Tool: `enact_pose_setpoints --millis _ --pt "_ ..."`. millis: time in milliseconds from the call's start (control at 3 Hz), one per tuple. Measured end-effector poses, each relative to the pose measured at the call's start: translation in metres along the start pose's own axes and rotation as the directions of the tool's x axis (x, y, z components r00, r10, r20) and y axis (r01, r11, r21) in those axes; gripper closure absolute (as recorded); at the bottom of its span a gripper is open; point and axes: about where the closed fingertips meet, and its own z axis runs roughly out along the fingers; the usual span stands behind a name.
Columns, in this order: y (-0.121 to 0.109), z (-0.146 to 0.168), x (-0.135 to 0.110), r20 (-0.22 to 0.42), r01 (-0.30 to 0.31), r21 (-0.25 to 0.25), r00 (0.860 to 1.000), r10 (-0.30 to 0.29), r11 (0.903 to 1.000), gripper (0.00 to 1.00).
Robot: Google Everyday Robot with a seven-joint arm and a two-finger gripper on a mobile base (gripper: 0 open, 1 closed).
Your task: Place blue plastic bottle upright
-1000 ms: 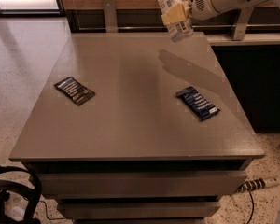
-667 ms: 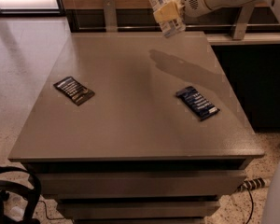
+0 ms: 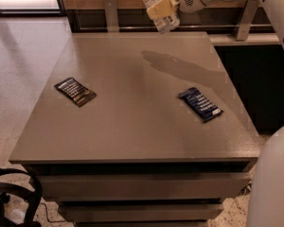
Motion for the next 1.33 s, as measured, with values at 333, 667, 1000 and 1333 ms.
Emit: enact_pose_setpoints --millis 333,667,1000,1333 --pt "-0.007 0.03 0.01 0.13 -0.032 -0.076 0.991 0.042 0.9966 1.0" --pt "-0.01 0.053 0.015 0.284 -0.043 -0.144 0.955 0.083 0.9886 1.0" --pt "-0.011 0.067 0.024 0.394 -0.033 -0.2 0.912 0.111 0.9793 1.0" --pt "-0.014 0.068 0.038 0.432 -0.023 -0.208 0.895 0.113 0.9779 1.0"
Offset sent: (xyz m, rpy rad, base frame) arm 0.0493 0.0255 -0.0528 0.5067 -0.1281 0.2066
